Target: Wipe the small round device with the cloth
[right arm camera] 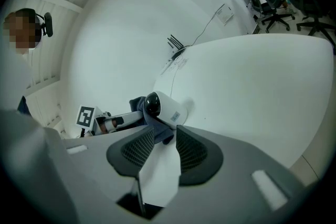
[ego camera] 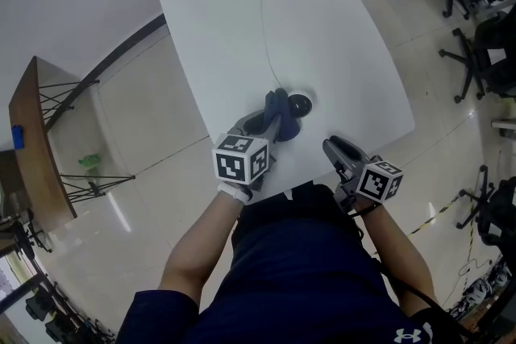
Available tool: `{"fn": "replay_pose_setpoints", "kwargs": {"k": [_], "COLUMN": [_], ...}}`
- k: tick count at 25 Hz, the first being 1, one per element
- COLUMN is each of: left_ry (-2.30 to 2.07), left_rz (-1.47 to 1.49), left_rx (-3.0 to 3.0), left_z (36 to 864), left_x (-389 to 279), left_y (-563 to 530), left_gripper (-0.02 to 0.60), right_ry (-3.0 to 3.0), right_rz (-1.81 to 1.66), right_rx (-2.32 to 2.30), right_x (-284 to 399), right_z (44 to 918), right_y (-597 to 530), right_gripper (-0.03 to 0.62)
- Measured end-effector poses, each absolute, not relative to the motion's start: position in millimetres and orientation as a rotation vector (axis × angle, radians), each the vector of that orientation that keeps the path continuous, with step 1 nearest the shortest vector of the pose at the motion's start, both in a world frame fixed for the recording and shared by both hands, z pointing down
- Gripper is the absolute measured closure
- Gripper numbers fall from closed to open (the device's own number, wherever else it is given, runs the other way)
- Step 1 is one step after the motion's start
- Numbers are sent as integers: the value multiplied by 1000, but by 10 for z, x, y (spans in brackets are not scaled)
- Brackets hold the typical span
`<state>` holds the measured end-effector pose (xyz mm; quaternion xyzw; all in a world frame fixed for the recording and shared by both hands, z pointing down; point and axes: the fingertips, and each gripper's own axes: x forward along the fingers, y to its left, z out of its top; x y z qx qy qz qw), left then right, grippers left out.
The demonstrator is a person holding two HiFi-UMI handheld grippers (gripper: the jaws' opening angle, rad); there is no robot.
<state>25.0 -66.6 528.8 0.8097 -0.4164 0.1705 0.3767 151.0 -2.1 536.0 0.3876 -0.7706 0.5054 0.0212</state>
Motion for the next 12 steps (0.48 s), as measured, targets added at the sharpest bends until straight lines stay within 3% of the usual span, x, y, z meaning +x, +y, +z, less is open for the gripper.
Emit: {"fn": "replay_pose_setpoints", "kwargs": {"k": [7,12], "left_ry": [-1038,-985], "left_rz": [499,293], "left_rx": [1942,1744], "left_z": [5769,5959], "left_x": [197,140], "left_y": [-730,-750], "left_gripper": [514,514], "right_ry": [-2379,-2377], "right_rz": [1571,1573], "right_rx": [1194,1200], "right_x": [1490,1477], "right_z": [5389,5399], "right_y": [-27,-10], "right_gripper": [461,467]}}
